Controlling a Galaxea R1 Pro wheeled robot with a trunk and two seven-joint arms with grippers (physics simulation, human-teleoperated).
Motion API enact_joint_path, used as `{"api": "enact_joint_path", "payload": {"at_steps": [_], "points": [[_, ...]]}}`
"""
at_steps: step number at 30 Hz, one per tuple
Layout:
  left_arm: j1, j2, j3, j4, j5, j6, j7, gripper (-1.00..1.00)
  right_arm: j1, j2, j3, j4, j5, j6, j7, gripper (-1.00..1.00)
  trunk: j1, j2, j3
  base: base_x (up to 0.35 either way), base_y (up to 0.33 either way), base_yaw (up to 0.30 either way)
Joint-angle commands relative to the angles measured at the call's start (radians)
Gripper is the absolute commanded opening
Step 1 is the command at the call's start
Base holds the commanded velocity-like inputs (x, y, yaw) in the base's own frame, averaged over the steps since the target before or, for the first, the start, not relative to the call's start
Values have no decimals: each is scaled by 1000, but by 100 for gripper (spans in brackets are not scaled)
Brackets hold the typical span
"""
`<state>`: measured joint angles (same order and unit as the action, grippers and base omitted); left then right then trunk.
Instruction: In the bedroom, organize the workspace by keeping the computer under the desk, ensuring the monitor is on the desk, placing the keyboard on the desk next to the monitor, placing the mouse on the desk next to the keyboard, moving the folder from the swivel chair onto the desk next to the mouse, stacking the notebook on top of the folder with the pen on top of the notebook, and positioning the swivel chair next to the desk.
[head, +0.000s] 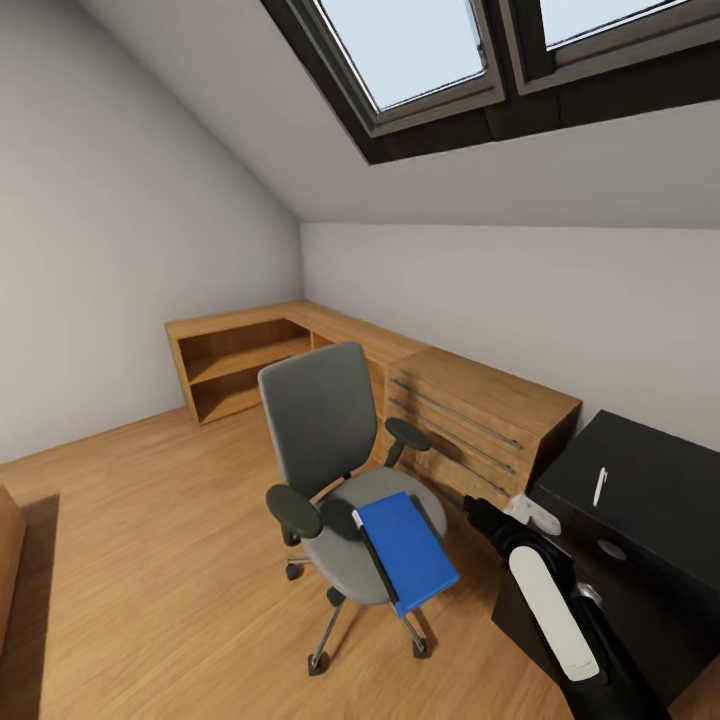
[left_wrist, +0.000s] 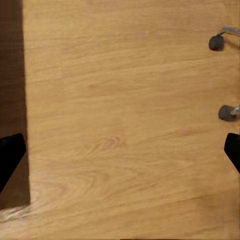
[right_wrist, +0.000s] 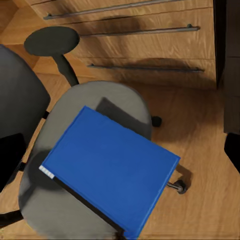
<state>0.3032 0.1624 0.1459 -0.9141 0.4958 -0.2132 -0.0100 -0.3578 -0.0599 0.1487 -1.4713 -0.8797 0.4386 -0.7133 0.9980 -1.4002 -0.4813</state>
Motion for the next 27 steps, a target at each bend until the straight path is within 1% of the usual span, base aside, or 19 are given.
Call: {"api": "enact_joint_path", "payload": {"at_steps": [1,2,4,6,8,9,10,11,12,14,15,16,17,19,20,23,25,26,27], "points": [[0,0,1,-179,8,114,3,100,13,-4,1,-8,-56,5,-8,100,4,-8,-4,0,0,0],[0,0,2,-203,8,146,4,100,16,-5,1,-12,-64,6,-8,100,8,-15,-7,0,0,0],[0,-1,3,-313,7,288,5,100,29,-16,0,-33,-95,6,-7,100,16,-29,-14,0,0,0],[0,-2,4,-368,6,354,6,100,36,-25,0,-43,-111,5,-7,100,23,-43,-20,0,0,0],[0,-3,4,-456,6,456,11,100,47,-40,0,-54,-148,5,-6,100,31,-57,-26,0,0,0],[0,-4,4,-474,6,475,16,100,48,-42,0,-55,-159,5,-6,100,35,-64,-29,0,0,0],[0,-11,0,-526,7,527,60,100,52,-51,-1,-59,-206,5,-5,100,39,-71,-32,0,0,0],[0,-15,-1,-533,7,534,79,100,52,-54,-1,-59,-217,5,-5,100,42,-78,-36,0,0,0],[0,-25,-3,-543,8,544,123,100,53,-60,-1,-60,-238,5,-4,100,46,-85,-39,0,0,0],[0,-40,-5,-546,8,551,169,100,55,-68,-1,-59,-257,5,-3,100,54,-99,-45,0,0,0],[0,-57,-6,-536,8,554,208,100,57,-77,-1,-59,-276,5,-3,100,58,-106,-48,0,0,0],[0,-65,-6,-525,8,554,224,100,58,-81,-1,-59,-285,5,-2,100,62,-113,-51,0,0,0],[0,-77,-7,-491,5,551,247,100,59,-87,0,-58,-301,4,-1,100,65,-120,-54,0,0,0],[0,-84,-8,-459,3,543,262,100,60,-91,0,-57,-314,3,-1,100,73,-134,-61,0,0,0],[0,-89,-7,-436,2,527,271,100,61,-94,0,-56,-322,3,0,100,77,-141,-64,0,0,0],[0,-93,-6,-412,-2,489,280,100,63,-96,0,-55,-329,2,7,100,88,-162,-73,0,0,0],[0,-94,-5,-398,-5,460,283,100,67,-98,-1,-54,-332,3,21,100,96,-176,-79,0,0,0],[0,-94,-5,-385,-10,435,285,100,73,-101,-1,-54,-334,3,41,100,100,-183,-83,0,0,0],[0,-94,-4,-379,-14,424,286,100,76,-102,-1,-54,-334,3,54,100,104,-190,-86,0,0,0]]}}
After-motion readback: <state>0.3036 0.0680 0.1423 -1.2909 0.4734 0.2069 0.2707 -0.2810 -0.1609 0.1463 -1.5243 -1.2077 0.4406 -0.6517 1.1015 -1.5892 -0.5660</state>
